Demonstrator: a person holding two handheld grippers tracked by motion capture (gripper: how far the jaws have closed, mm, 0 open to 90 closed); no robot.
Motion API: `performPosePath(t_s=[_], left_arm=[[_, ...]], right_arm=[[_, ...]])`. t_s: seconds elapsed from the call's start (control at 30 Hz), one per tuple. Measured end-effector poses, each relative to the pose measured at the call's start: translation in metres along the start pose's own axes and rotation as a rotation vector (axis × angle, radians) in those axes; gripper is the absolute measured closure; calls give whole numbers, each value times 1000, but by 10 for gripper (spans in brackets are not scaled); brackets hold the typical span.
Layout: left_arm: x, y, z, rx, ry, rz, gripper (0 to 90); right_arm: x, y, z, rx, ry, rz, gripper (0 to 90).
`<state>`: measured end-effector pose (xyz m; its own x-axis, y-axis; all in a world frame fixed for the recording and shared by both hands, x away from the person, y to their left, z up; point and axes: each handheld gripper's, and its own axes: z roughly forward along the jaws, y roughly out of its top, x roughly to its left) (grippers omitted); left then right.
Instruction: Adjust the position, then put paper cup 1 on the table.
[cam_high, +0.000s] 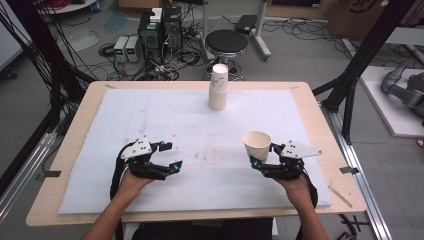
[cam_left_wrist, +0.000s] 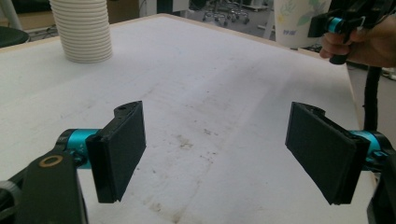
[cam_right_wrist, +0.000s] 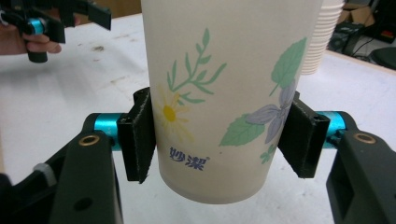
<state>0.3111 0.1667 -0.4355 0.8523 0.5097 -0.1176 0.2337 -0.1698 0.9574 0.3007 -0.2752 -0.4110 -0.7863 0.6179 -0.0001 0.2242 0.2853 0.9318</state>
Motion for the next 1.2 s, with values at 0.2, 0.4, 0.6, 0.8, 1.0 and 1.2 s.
performPosePath(t_s=[0.2,0.4,0.6,0.8,1.0,1.2], left_arm=[[1,-7,-1,2,34,6,201],[5,-9,-5,-13,45,-16,206],[6,-9,-6,-20,47,-23,207],[5,-9,-5,-10,49,-19,208],[6,-10,-3,-12,46,-23,210],[6,-10,-4,-18,42,-22,215]], right_arm=[[-4,-3,-7,-32,-48,-1,369],[-6,-4,-12,-73,-88,10,373],[-11,-7,-14,-91,-120,33,372],[-13,-10,-17,-83,-152,46,369],[-21,-12,-14,-82,-187,53,370],[-41,-14,-5,-50,-235,92,370]])
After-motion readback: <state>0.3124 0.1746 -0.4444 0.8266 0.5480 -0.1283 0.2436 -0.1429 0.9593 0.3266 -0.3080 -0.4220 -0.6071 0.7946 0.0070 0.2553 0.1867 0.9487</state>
